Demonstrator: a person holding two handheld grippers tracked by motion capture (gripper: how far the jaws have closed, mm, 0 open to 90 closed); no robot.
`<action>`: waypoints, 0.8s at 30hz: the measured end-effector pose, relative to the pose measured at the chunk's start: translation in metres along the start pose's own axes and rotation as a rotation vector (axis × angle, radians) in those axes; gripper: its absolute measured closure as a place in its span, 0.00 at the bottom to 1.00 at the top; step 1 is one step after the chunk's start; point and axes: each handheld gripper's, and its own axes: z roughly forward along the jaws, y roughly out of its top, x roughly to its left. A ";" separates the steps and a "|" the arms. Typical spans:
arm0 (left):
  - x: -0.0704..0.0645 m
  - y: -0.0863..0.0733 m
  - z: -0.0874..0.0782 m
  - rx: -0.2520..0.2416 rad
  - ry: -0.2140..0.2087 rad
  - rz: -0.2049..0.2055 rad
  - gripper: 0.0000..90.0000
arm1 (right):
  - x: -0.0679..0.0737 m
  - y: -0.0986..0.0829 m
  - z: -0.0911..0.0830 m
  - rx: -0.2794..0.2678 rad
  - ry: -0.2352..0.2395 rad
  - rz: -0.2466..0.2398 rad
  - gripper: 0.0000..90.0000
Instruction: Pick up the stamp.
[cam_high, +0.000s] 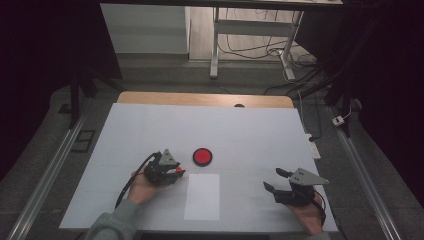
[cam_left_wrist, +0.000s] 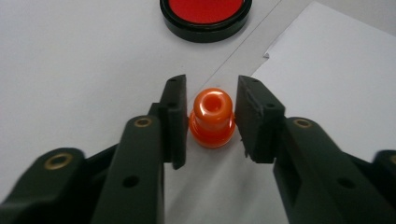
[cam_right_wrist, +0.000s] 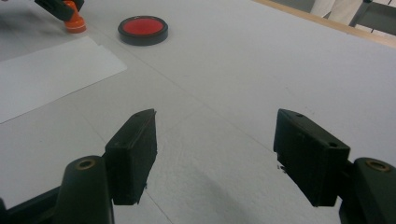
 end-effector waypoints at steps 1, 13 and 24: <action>0.000 0.000 0.001 0.001 0.002 0.003 0.75 | 0.000 0.000 0.000 0.001 0.000 0.002 0.33; 0.002 0.000 -0.006 -0.039 0.003 -0.012 0.80 | 0.000 0.000 0.000 0.002 0.006 0.003 0.33; 0.008 -0.001 -0.018 -0.097 -0.024 -0.052 0.80 | -0.001 0.000 0.000 -0.006 0.001 0.007 0.34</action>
